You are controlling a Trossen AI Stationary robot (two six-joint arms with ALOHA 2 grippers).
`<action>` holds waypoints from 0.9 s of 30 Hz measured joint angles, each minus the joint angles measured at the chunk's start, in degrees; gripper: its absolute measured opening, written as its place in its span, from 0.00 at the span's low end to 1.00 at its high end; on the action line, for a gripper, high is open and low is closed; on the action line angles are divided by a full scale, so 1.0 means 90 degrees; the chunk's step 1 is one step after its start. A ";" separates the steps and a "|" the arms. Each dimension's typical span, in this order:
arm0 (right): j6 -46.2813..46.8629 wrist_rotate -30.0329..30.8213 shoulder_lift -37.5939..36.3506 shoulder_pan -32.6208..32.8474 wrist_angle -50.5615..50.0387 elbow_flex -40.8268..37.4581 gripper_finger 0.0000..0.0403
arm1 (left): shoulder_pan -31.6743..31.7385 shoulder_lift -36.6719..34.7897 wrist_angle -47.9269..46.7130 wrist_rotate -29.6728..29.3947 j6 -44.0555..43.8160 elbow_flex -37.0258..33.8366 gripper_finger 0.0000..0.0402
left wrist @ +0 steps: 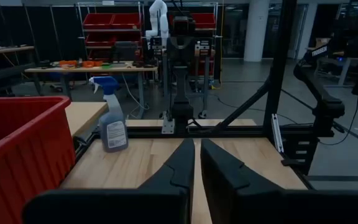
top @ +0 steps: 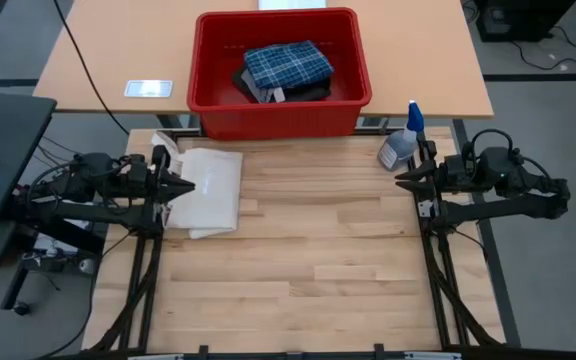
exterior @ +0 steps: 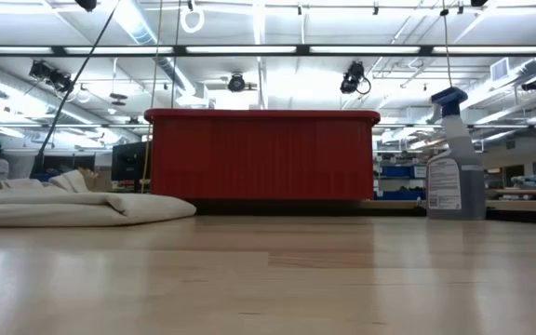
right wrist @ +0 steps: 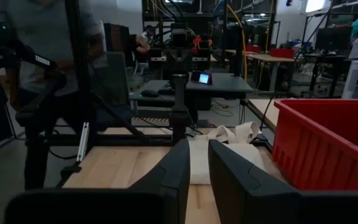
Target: Sort clothes
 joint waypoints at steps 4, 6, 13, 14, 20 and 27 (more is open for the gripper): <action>0.0000 0.0000 -0.0002 -0.0001 0.0002 0.0000 0.17 | 0.0002 0.0001 0.0000 0.0000 0.0000 0.0001 0.09; 0.0000 0.0000 0.0000 -0.0002 0.0001 0.0000 0.17 | 0.0001 0.0002 0.0000 0.0000 0.0000 0.0000 0.09; 0.0001 0.0000 0.0000 -0.0002 0.0000 -0.0001 0.17 | 0.0001 0.0002 0.0000 0.0000 0.0001 0.0001 0.09; -0.0001 0.0000 -0.0002 -0.0002 0.0001 -0.0001 0.17 | 0.0002 0.0001 0.0000 0.0000 0.0001 0.0000 0.09; 0.0001 0.0002 -0.0002 -0.0002 0.0002 -0.0001 0.17 | 0.0001 0.0000 0.0000 0.0000 0.0002 0.0002 0.09; 0.0000 0.0001 -0.0002 -0.0001 0.0001 0.0000 0.17 | 0.0002 0.0002 0.0147 0.0000 0.0000 0.0001 0.09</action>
